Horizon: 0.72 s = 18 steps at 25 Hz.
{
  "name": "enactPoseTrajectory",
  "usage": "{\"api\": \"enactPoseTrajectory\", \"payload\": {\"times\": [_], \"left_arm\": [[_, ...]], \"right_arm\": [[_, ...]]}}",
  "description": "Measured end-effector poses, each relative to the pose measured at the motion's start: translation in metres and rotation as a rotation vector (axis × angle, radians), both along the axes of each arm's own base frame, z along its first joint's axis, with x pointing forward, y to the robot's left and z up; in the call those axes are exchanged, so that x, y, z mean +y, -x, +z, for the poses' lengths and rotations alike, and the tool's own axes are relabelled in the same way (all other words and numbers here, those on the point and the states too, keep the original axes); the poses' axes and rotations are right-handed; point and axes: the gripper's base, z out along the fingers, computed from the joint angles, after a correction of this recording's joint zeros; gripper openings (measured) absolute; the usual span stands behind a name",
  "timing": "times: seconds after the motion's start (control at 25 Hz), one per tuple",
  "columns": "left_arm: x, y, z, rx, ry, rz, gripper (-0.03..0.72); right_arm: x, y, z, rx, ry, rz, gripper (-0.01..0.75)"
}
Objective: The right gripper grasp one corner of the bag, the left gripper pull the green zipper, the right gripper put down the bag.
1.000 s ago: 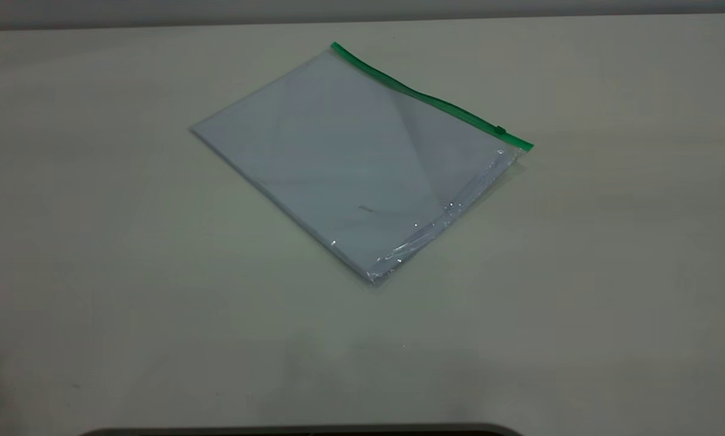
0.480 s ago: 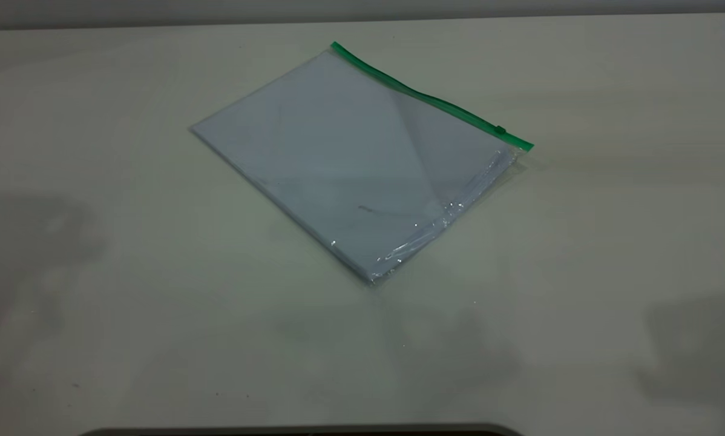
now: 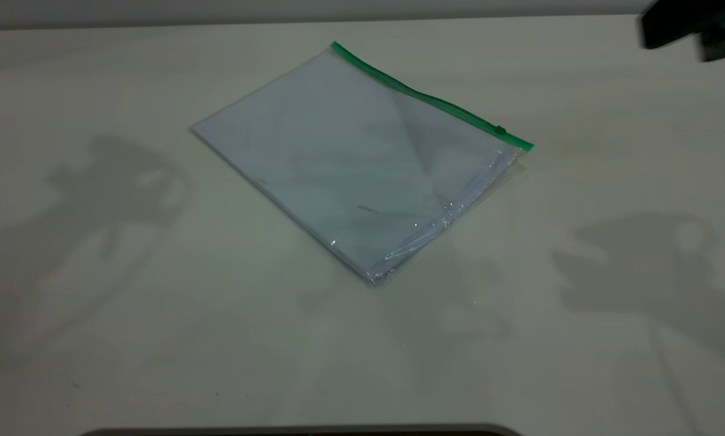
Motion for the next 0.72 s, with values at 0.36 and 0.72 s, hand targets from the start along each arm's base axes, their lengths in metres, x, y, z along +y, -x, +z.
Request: {"api": "enactPoseTrajectory", "payload": {"times": [0.36,0.72], "left_arm": [[-0.029,-0.015,-0.047,0.057,-0.023,-0.162,0.561],[-0.032,-0.023,-0.060,0.058,0.026,-0.113,0.561]], "right_arm": [[0.019,-0.056,-0.063,0.070,-0.132,0.140,0.578],[0.023,-0.094,-0.121,0.139,-0.140,0.174,0.578]]}}
